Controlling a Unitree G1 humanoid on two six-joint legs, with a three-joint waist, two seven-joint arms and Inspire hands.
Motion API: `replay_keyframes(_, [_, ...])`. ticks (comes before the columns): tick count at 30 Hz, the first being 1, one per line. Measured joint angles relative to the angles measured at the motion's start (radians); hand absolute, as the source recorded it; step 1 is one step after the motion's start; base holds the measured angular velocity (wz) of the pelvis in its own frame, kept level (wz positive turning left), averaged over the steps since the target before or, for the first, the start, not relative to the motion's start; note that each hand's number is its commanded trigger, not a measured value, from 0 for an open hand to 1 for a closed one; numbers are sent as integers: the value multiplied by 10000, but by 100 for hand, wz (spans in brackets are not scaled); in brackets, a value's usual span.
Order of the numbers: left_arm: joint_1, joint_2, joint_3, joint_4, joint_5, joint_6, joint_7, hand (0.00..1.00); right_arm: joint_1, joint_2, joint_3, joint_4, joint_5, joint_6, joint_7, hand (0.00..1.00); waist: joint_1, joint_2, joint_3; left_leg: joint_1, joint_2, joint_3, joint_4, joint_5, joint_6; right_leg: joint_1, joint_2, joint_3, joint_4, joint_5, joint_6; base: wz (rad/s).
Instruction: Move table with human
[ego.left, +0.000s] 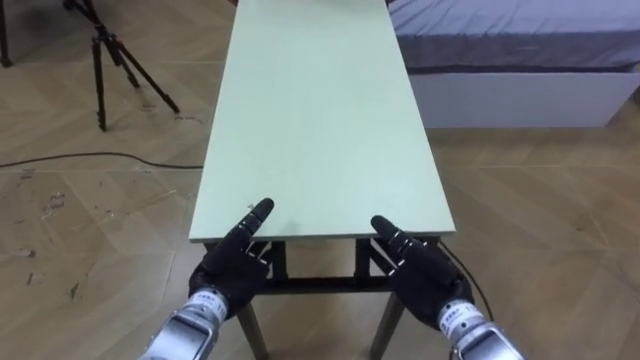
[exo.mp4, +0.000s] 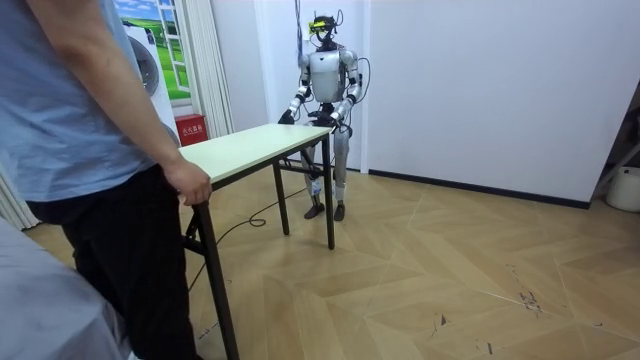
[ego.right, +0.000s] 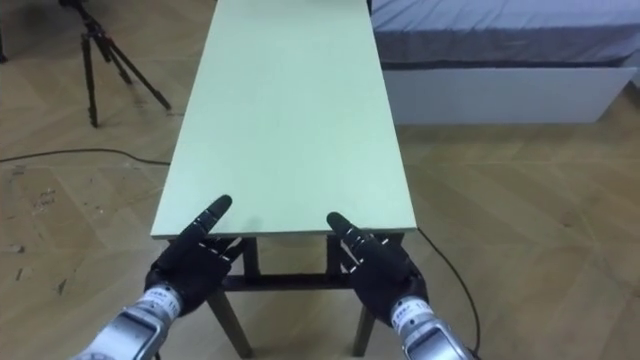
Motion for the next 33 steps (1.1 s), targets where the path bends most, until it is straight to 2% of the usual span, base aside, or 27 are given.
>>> replay_keyframes(3, [-5,-62,6,-89,-199,1,184,0,2,13,4,-50,574,0,-191,0,50,0,-3,2,-1,2,4,0,1,-44,-7,-2,78,0,-1,-2])
replay_keyframes(5, [-30,-128,93,-104,-806,30,339,0,4,34,8,-62,1537,0,-350,0,80,13,-10,17,-2,3,4,2,2,-22,0,42,42,13,-20,0])
replay_keyframes(8, [-30,-281,240,-112,-1159,32,505,0,4,93,6,-62,2213,0,-468,0,78,50,-35,28,-4,3,3,2,2,-9,3,42,29,16,-24,0])
replay_keyframes(13, [-37,-364,279,-131,-1323,32,876,0,23,123,6,-62,2918,0,-546,0,68,172,-147,31,-2,20,-49,4,0,15,34,15,-96,40,-62,0])
replay_keyframes(21, [-37,-410,301,-108,-1321,31,889,0,20,376,-193,-182,3767,0,-898,0,26,198,-159,-7,-3,98,-10,5,2,-78,9,98,52,41,-63,0])
replay_keyframes(25, [-37,-624,406,-109,-1295,-38,884,0,20,410,-265,-427,3985,-15,-1243,0,34,268,-150,-89,-18,147,14,4,5,-214,-9,152,160,41,-63,-2])
replay_keyframes(26, [-37,-642,406,-109,-1275,-65,884,27,20,412,-266,-457,3985,-17,-1273,0,32,278,-150,-114,-20,150,10,4,5,-228,-11,157,161,40,-63,-4])
replay_keyframes(27, [-41,-646,416,-112,-1248,-83,884,55,20,428,-266,-534,3986,-18,-1336,14,42,292,-153,-162,-20,160,8,4,5,-299,-14,169,205,40,-63,0])
replay_keyframes(28, [-42,-648,421,-111,-1249,-118,884,69,22,472,-266,-627,3994,-35,-1451,52,29,313,-141,-167,-17,161,6,4,6,-327,-14,176,242,40,-63,0])
replay_keyframes(29, [-42,-653,421,-110,-1250,-134,890,100,22,500,-266,-667,3998,-61,-1520,100,29,328,-135,-166,-16,162,2,4,6,-327,-11,182,242,40,-63,0])
replay_keyframes(33, [-42,-690,421,-109,-1255,-161,908,100,22,622,-264,-736,4042,-250,-1659,100,42,354,-119,-162,-15,173,-14,4,6,-337,-14,183,245,40,-63,0])
